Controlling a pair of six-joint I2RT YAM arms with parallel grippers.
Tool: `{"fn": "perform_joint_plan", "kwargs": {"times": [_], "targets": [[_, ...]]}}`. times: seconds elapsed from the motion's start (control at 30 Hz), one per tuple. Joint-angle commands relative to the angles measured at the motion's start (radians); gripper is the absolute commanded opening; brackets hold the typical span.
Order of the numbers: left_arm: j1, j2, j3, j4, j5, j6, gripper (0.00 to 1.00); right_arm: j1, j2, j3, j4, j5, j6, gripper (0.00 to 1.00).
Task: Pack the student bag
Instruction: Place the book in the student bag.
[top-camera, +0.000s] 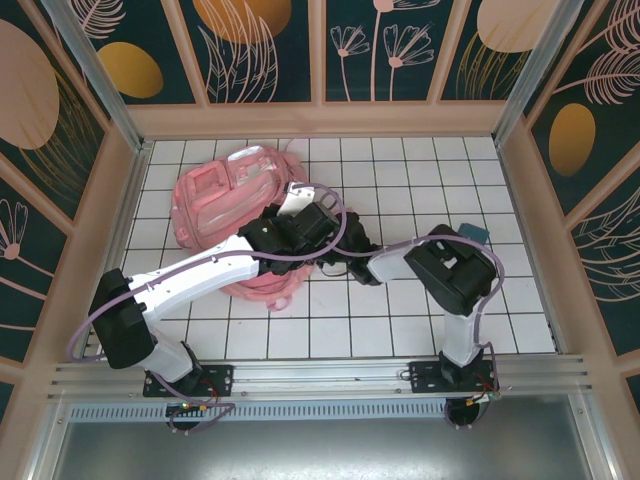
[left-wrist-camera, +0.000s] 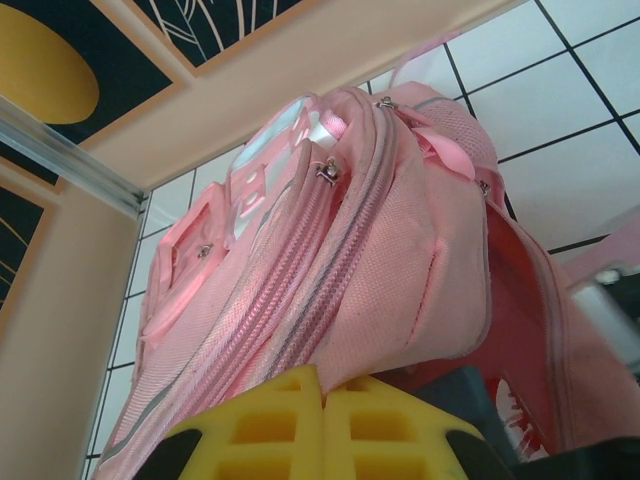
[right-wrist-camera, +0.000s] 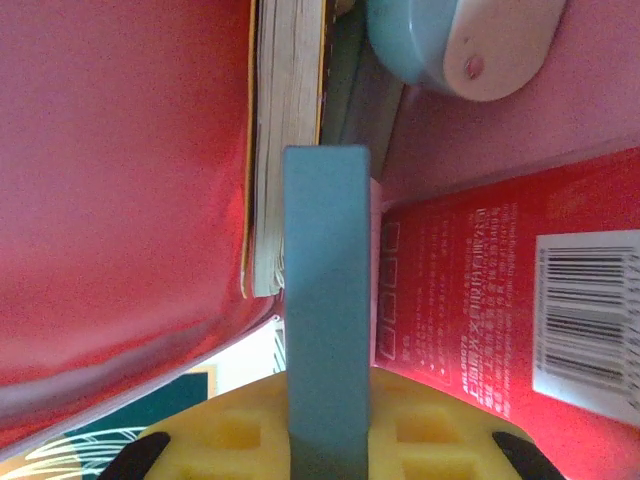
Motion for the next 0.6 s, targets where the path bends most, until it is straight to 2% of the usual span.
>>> {"fn": "perform_joint_plan", "kwargs": {"times": [0.0,0.13,0.2,0.33,0.57], "targets": [[-0.002,-0.035,0.019,0.069,-0.031,-0.003,0.00,0.007,0.037,0.060,-0.018,-0.022,-0.032,0.25],[-0.002,-0.037,0.011,0.070,-0.029,-0.004,0.00,-0.008,-0.021,0.050,-0.163,0.049,-0.122,0.48],[0.000,-0.038,0.006,0.074,-0.032,-0.002,0.00,-0.017,-0.067,0.050,-0.268,0.108,-0.182,0.56],[0.000,-0.033,0.005,0.084,-0.027,0.001,0.00,-0.035,-0.145,0.042,-0.414,0.203,-0.262,0.61],[0.001,-0.031,-0.005,0.089,-0.018,-0.003,0.00,-0.067,-0.333,-0.059,-0.482,0.305,-0.310,0.63]]}}
